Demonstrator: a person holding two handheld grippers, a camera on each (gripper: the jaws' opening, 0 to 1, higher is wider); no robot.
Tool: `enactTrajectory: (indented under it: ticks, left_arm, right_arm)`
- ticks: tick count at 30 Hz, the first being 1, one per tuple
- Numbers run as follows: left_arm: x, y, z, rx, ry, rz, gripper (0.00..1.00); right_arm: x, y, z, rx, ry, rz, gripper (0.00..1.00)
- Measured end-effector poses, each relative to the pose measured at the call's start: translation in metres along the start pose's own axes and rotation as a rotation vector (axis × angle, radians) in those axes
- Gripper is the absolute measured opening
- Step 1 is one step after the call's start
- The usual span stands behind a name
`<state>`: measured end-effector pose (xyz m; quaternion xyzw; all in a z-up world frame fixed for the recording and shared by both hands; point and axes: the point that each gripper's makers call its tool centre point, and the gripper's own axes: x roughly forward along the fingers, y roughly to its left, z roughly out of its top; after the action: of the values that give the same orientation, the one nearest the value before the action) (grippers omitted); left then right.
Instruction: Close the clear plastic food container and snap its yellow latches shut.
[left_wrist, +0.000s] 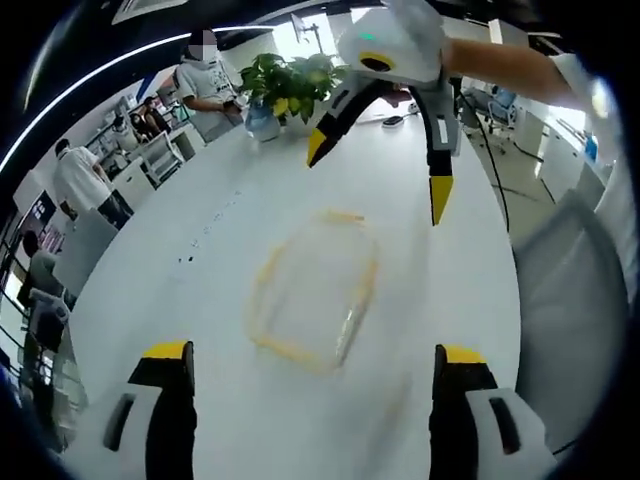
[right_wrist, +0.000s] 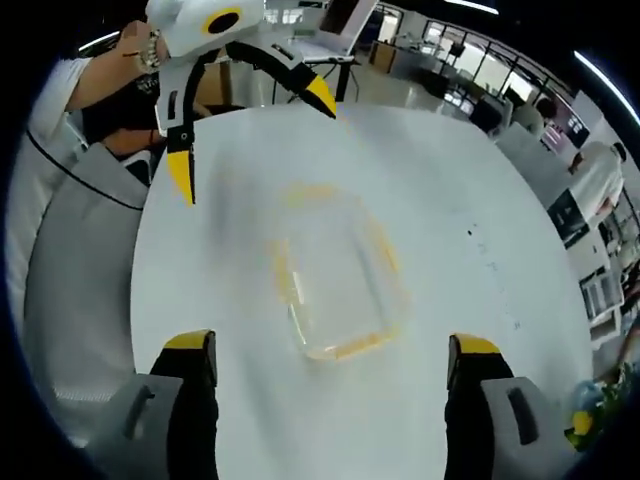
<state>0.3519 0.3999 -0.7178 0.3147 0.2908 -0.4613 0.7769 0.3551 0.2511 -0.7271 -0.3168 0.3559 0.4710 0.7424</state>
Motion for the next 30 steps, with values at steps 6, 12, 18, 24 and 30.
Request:
enactTrajectory:
  ticks: [6,12,18,24,30]
  left_arm:
    - [-0.018,-0.026,0.001,-0.125,-0.131,0.015,0.99]
    - [-0.034,-0.043,-0.012,-0.182,-0.170,0.059,0.97]
    - [-0.051,-0.058,-0.023,-0.260,-0.226,0.098,0.97]
    - [-0.070,-0.066,-0.038,-0.321,-0.260,0.162,0.96]
    - [-0.086,-0.074,-0.046,-0.439,-0.354,0.199,0.93]
  right_arm:
    - [-0.016,0.006,-0.004,0.099,-0.076,-0.073,0.93]
    - [-0.030,0.029,-0.014,0.129,-0.123,-0.108,0.91]
    - [-0.036,0.050,-0.026,0.180,-0.160,-0.133,0.89]
    - [-0.040,0.064,-0.032,0.261,-0.215,-0.173,0.84]
    - [-0.042,0.082,-0.033,0.302,-0.274,-0.240,0.78]
